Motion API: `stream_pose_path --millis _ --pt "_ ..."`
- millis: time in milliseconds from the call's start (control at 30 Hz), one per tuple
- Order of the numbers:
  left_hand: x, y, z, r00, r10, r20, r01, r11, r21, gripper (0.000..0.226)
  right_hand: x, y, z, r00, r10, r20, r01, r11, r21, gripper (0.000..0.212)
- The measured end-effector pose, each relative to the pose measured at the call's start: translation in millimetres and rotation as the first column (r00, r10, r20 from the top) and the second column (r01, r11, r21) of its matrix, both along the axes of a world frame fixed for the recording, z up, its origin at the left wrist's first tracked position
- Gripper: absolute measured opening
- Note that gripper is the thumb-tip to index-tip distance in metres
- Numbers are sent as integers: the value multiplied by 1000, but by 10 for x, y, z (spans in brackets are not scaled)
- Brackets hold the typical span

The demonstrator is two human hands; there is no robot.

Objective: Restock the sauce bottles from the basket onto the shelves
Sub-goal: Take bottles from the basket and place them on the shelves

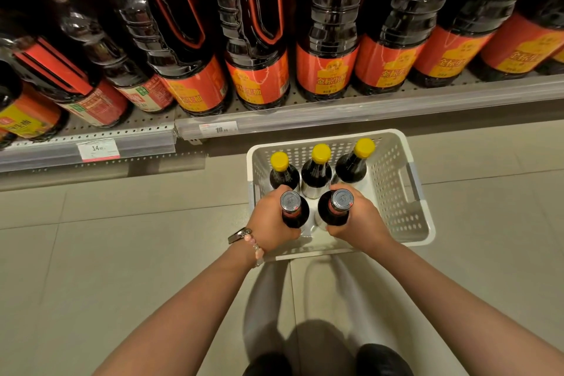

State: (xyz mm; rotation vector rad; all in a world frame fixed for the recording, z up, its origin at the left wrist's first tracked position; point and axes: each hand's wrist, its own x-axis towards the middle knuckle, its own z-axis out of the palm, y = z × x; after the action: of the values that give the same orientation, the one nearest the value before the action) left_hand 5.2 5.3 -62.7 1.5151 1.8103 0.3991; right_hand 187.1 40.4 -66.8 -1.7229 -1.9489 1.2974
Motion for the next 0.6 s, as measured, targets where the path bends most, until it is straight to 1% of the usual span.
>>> stream_pose_path --millis 233,333,400,500,600 --pt "3 -41 63 998 30 56 -32 999 34 48 1 -7 20 999 -26 -21 26 1000 -13 68" --pt "7 -51 150 992 73 106 -79 996 53 51 10 -51 35 999 -31 -26 31 999 11 65" --pt "4 -45 224 989 70 131 -79 995 66 54 30 -74 66 998 -46 -46 47 999 18 66" --pt "10 -52 343 988 47 146 -58 996 73 54 56 -84 188 997 -62 -49 64 997 43 66" --pt "21 -76 453 986 59 159 -74 993 88 51 45 -66 433 994 -79 -76 84 994 67 61"
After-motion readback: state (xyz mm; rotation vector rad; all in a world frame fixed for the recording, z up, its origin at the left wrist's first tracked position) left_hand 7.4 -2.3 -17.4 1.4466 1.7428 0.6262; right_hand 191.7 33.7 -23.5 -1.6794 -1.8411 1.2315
